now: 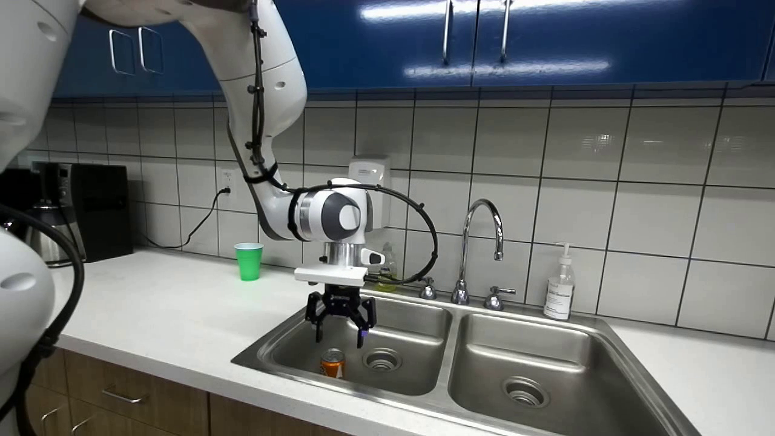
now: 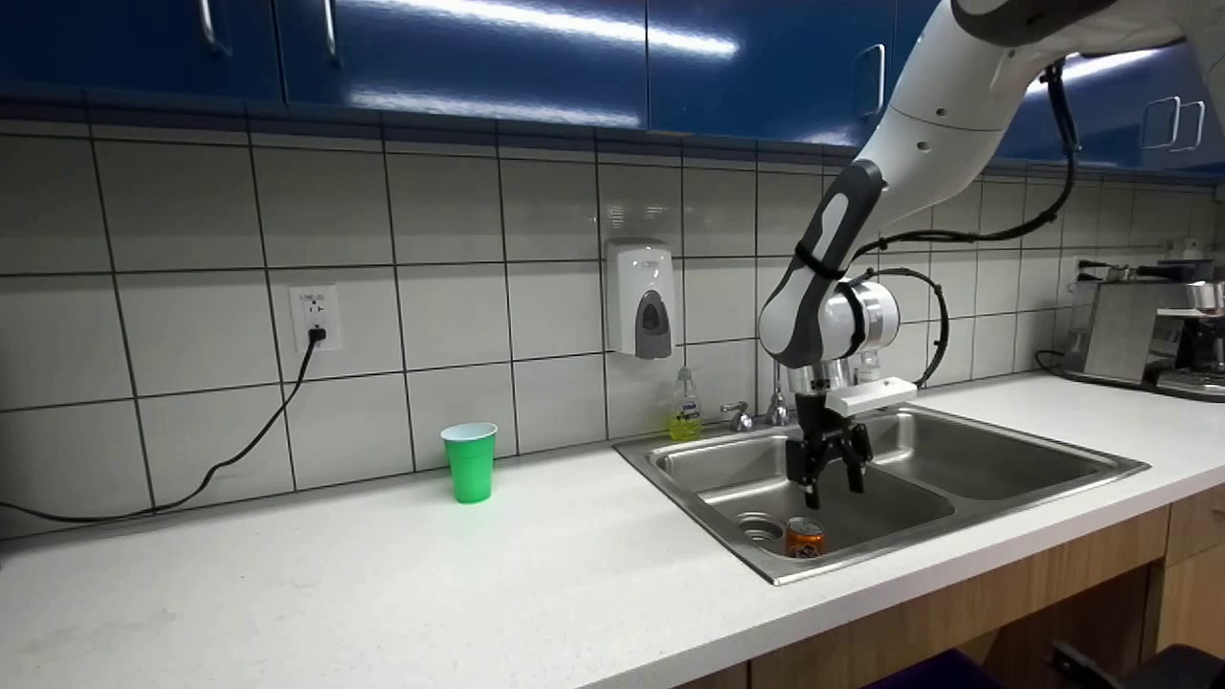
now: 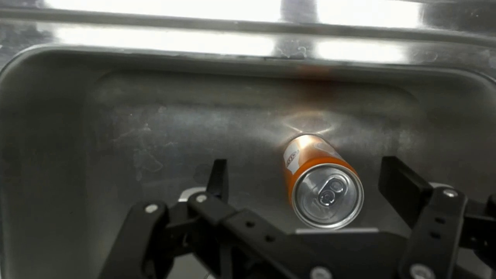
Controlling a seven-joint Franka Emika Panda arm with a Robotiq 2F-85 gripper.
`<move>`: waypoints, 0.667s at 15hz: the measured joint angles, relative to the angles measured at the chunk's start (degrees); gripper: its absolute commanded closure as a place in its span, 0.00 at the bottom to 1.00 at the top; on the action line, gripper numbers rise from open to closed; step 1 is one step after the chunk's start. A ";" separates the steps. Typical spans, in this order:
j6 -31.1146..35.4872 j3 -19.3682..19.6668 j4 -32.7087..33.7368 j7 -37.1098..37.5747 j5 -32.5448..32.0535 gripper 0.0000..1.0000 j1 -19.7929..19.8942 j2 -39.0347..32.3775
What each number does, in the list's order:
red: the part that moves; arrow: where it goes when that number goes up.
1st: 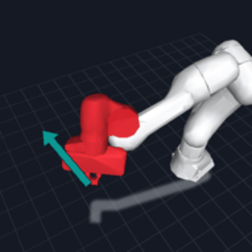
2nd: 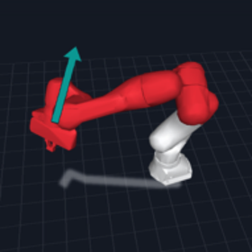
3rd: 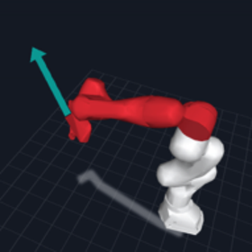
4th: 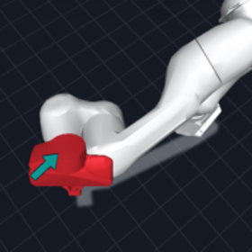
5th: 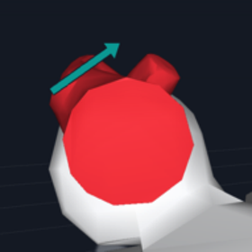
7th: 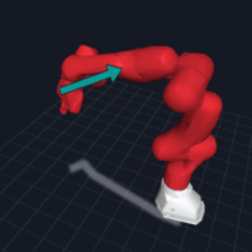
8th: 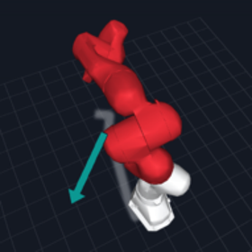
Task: Remove the orange can from the sink.
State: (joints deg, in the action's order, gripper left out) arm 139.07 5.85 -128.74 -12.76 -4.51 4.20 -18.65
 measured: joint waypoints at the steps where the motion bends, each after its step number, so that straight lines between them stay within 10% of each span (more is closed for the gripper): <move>1: 0.00 -0.22 0.37 0.00 0.02 0.00 0.00 -0.88; 10: 0.00 -2.41 3.44 -0.37 0.92 0.00 0.26 -5.93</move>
State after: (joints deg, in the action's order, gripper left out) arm 139.07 3.45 -125.30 -13.13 -3.58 4.46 -24.58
